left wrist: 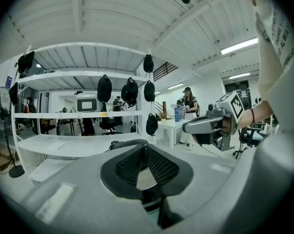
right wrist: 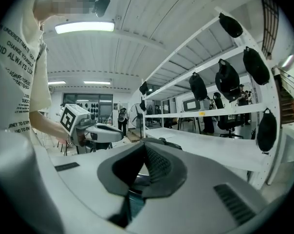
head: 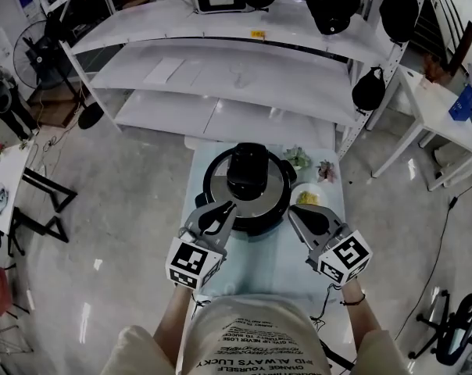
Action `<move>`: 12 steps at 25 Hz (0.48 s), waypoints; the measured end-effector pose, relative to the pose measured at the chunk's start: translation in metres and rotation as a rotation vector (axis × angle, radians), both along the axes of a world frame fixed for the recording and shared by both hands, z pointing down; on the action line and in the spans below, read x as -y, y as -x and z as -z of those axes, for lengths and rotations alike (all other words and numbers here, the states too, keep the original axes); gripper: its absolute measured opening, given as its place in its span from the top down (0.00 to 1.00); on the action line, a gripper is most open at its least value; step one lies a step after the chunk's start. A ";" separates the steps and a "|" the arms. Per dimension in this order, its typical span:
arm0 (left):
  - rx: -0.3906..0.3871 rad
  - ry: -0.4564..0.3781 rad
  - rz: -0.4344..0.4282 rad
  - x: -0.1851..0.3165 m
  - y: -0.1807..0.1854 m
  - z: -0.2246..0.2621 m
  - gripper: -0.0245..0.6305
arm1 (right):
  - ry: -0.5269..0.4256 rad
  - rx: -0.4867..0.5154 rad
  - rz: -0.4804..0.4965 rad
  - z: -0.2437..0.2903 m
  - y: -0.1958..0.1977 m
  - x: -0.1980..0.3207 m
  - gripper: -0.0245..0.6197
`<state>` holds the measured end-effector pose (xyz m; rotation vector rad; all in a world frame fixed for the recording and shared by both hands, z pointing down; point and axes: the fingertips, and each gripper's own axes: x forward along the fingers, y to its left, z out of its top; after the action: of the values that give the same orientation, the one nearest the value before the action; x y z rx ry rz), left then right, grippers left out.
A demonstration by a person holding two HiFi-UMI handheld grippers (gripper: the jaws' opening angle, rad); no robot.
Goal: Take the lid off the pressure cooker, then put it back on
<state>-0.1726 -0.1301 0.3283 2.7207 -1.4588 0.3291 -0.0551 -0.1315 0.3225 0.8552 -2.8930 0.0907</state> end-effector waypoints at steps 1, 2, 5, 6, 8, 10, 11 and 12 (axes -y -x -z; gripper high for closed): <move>-0.002 -0.005 0.004 -0.002 0.000 0.002 0.90 | -0.005 0.004 -0.005 0.001 -0.001 -0.003 0.95; -0.004 -0.010 0.010 -0.004 0.000 0.004 0.91 | -0.006 0.008 -0.012 0.002 -0.002 -0.005 0.95; -0.008 -0.026 0.025 -0.012 0.000 0.009 0.92 | 0.001 0.048 -0.034 0.005 -0.005 -0.010 0.95; -0.010 -0.032 0.027 -0.014 0.000 0.011 0.92 | 0.003 0.060 -0.041 0.006 -0.006 -0.012 0.95; -0.009 -0.046 0.025 -0.017 -0.002 0.016 0.92 | 0.004 0.078 -0.053 0.007 -0.008 -0.015 0.95; -0.012 -0.055 0.028 -0.019 -0.001 0.019 0.92 | 0.011 0.101 -0.069 0.007 -0.011 -0.018 0.95; -0.016 -0.057 0.032 -0.020 -0.001 0.020 0.92 | 0.014 0.111 -0.079 0.006 -0.013 -0.019 0.95; -0.020 -0.058 0.036 -0.021 0.001 0.020 0.92 | 0.015 0.121 -0.091 0.006 -0.015 -0.020 0.95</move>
<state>-0.1734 -0.1088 0.3082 2.7296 -1.5344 0.2622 -0.0403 -0.1114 0.3162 1.0124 -2.9588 0.1790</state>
